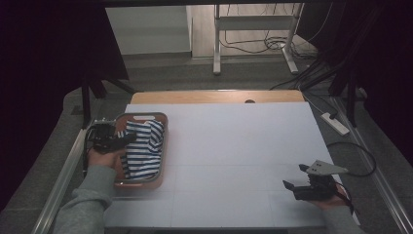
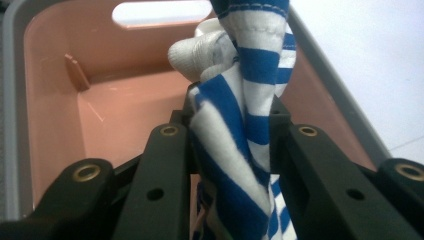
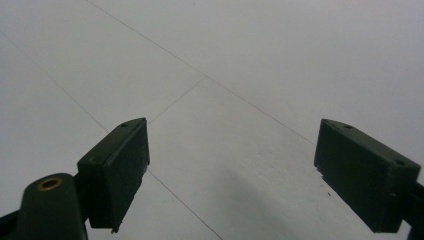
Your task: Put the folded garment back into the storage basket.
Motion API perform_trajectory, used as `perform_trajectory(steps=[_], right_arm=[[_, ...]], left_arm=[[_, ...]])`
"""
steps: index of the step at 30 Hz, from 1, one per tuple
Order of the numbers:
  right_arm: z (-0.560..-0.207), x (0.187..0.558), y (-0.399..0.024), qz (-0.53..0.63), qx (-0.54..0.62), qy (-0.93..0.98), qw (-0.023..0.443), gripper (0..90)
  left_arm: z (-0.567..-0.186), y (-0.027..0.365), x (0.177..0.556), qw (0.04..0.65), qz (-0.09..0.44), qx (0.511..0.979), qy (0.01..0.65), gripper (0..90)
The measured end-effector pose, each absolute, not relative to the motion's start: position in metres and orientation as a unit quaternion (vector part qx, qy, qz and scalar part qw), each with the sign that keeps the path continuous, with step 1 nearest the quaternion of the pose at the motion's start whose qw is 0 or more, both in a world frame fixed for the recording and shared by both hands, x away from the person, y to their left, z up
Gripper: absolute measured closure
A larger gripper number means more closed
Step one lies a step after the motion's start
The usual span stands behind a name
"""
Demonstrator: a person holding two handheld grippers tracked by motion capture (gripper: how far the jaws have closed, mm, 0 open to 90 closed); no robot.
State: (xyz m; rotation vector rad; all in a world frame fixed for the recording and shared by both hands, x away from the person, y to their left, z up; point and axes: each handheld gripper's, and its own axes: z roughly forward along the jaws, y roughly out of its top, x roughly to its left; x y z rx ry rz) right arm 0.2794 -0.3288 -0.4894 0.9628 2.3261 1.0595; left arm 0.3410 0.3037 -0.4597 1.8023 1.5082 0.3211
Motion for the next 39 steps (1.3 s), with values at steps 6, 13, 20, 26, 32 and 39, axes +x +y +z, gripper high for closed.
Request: perform_trajectory(steps=[6, 13, 20, 26, 32, 39], right_arm=[[-0.489, 0.279, -0.329, 0.380, 0.345, 0.834, 0.204, 15.1], [-0.490, 0.279, -0.329, 0.379, 0.345, 0.834, 0.204, 15.1], [-0.490, 0.279, -0.328, 0.377, 0.345, 0.835, 0.204, 15.1], [-0.490, 0.279, -0.328, 0.377, 0.345, 0.835, 0.205, 15.1], [-0.489, 0.279, -0.328, 0.376, 0.345, 0.835, 0.205, 15.1], [-0.489, 0.279, -0.328, 0.378, 0.345, 0.834, 0.205, 15.1]], left_arm=[[-0.464, 0.303, 0.345, 0.356, 0.129, 0.704, 0.601, 70.8], [-0.461, 0.299, 0.343, 0.356, 0.155, 0.702, 0.597, 61.7], [-0.447, 0.296, 0.330, 0.376, 0.194, 0.678, 0.601, 28.8], [-0.439, 0.291, 0.315, 0.404, 0.187, 0.693, 0.568, 22.3], [-0.436, 0.279, 0.295, 0.432, 0.189, 0.713, 0.519, 21.3], [-0.438, 0.265, 0.273, 0.462, 0.183, 0.721, 0.483, 21.6]])
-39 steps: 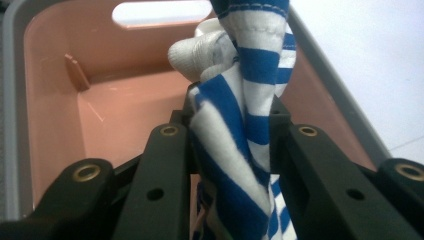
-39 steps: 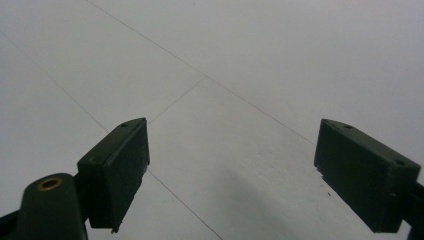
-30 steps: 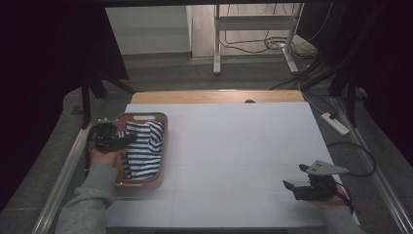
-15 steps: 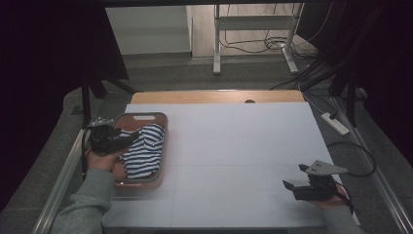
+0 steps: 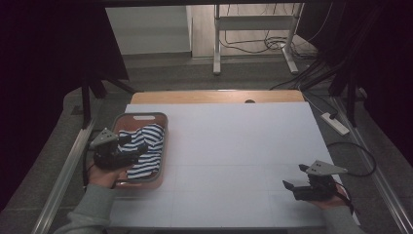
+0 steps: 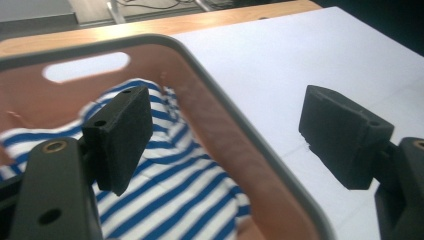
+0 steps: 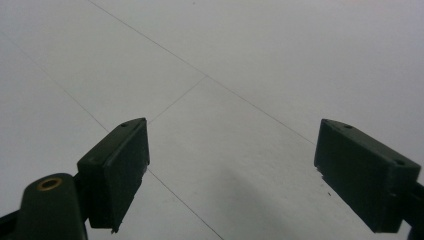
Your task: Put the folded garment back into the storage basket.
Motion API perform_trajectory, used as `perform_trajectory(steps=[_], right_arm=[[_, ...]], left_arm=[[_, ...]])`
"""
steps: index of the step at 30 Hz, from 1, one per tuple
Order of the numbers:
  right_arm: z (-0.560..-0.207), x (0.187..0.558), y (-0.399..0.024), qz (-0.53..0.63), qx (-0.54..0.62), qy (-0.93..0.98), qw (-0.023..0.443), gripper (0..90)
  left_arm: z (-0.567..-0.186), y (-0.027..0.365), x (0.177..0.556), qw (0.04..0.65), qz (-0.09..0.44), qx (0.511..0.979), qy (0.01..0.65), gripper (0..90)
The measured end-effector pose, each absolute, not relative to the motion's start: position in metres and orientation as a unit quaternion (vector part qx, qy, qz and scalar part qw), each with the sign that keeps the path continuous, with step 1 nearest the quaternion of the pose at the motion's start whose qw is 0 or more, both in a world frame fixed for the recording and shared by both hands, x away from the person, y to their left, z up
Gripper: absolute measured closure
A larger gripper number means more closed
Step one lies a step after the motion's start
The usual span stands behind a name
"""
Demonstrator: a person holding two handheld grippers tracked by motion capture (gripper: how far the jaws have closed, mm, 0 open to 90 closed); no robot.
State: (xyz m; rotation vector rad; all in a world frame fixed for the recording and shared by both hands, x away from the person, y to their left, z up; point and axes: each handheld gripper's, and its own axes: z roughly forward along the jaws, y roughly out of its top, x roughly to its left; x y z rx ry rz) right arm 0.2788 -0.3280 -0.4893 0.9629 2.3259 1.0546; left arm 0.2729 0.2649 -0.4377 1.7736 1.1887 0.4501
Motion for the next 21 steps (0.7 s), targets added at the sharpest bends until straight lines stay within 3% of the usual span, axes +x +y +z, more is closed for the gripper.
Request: perform_trajectory(steps=[21], right_arm=[[-0.487, 0.278, -0.330, 0.385, 0.346, 0.830, 0.209, 15.1]], left_arm=[[-0.469, 0.220, 0.240, 0.475, 0.155, 0.750, 0.434, 22.0]])
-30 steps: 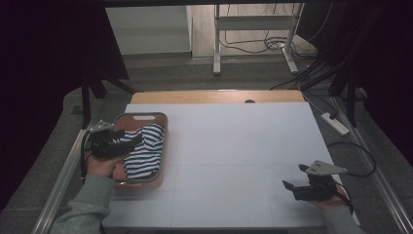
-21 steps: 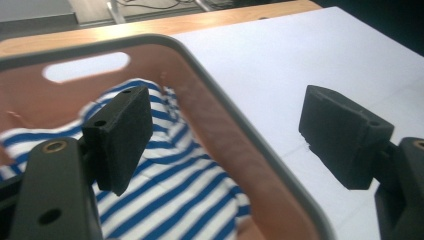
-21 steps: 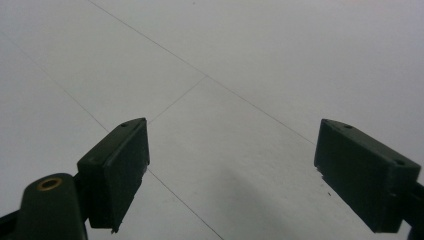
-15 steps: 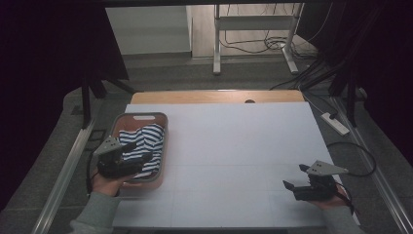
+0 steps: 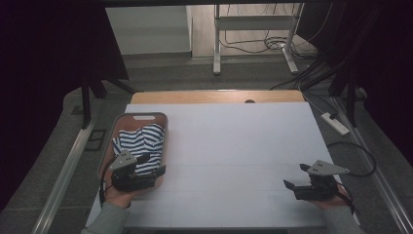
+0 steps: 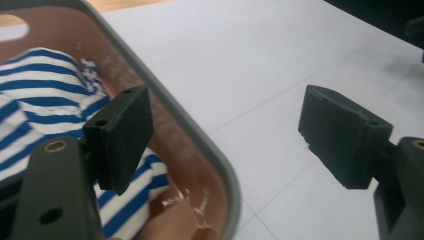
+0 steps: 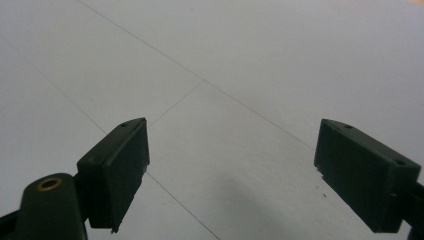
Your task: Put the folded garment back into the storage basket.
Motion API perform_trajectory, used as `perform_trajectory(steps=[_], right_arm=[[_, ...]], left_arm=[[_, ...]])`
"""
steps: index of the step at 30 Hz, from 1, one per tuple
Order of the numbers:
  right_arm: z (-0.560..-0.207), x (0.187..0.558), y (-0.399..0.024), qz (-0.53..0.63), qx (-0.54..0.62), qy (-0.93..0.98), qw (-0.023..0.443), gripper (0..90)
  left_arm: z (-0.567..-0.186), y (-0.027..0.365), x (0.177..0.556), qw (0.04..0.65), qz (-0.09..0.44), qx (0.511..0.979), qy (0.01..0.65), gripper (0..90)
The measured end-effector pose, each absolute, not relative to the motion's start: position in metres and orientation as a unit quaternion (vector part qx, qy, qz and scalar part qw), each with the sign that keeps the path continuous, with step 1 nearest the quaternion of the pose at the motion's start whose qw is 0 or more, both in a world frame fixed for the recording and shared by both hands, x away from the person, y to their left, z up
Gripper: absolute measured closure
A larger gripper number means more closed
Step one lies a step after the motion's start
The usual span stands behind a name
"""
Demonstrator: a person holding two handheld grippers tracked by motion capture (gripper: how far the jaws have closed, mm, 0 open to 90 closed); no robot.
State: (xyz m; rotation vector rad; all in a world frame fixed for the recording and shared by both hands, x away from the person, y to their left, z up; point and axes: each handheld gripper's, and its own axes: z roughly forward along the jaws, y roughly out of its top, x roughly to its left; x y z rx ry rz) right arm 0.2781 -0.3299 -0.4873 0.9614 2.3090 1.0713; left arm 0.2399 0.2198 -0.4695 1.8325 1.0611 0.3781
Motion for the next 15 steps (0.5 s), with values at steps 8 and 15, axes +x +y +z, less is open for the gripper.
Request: perform_trajectory(steps=[8, 15], right_arm=[[-0.4847, 0.2772, -0.3342, 0.396, 0.346, 0.821, 0.220, 15.1], [-0.4846, 0.2767, -0.3329, 0.397, 0.339, 0.823, 0.222, 15.0]], left_arm=[[-0.4732, 0.2126, 0.2383, 0.474, 0.156, 0.755, 0.426, 21.8], [-0.4733, 0.2152, 0.2366, 0.479, 0.158, 0.751, 0.426, 21.8]])
